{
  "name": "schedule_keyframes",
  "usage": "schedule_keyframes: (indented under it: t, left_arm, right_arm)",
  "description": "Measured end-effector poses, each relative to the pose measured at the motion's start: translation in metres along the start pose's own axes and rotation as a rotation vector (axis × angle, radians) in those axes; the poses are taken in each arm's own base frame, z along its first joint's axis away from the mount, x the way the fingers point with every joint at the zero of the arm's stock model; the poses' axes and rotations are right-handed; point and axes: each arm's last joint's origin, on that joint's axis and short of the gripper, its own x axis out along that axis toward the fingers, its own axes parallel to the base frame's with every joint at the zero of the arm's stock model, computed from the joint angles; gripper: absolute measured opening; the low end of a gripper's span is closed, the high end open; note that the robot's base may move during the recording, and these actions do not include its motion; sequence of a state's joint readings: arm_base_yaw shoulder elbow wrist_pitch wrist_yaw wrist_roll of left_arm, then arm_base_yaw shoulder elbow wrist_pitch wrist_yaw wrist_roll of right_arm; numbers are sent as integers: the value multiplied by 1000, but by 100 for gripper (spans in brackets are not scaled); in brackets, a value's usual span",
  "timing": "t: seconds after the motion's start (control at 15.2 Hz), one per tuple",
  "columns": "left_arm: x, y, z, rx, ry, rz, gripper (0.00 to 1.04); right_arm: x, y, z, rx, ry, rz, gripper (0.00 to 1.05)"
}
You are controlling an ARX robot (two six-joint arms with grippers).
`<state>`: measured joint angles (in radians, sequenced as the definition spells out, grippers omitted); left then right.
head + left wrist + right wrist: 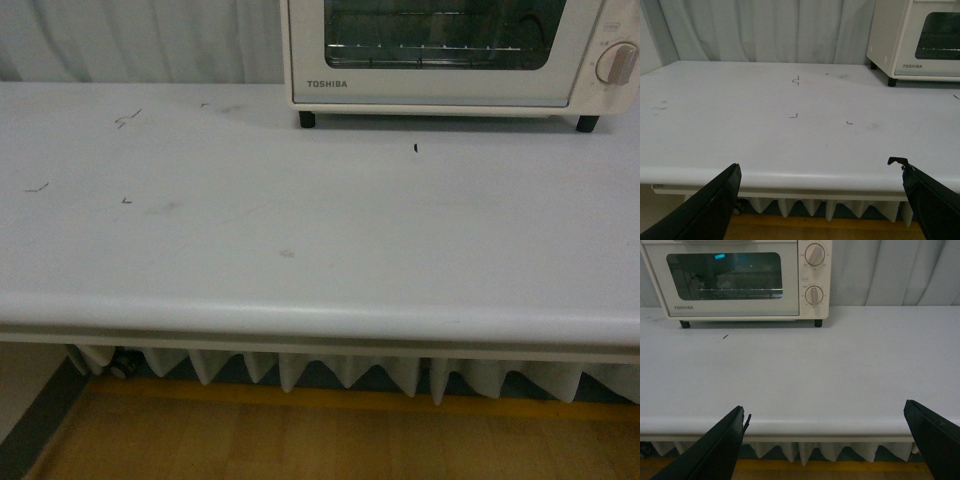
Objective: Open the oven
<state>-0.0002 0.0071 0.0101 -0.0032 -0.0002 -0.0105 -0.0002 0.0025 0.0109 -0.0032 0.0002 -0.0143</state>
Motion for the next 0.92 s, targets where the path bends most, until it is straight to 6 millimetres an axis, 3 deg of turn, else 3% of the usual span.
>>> schedule_keyframes:
  t: [0.92]
  left_arm:
    - [0, 0, 0, 0, 0, 0, 98]
  right_arm:
    - [0, 0, 0, 0, 0, 0, 98]
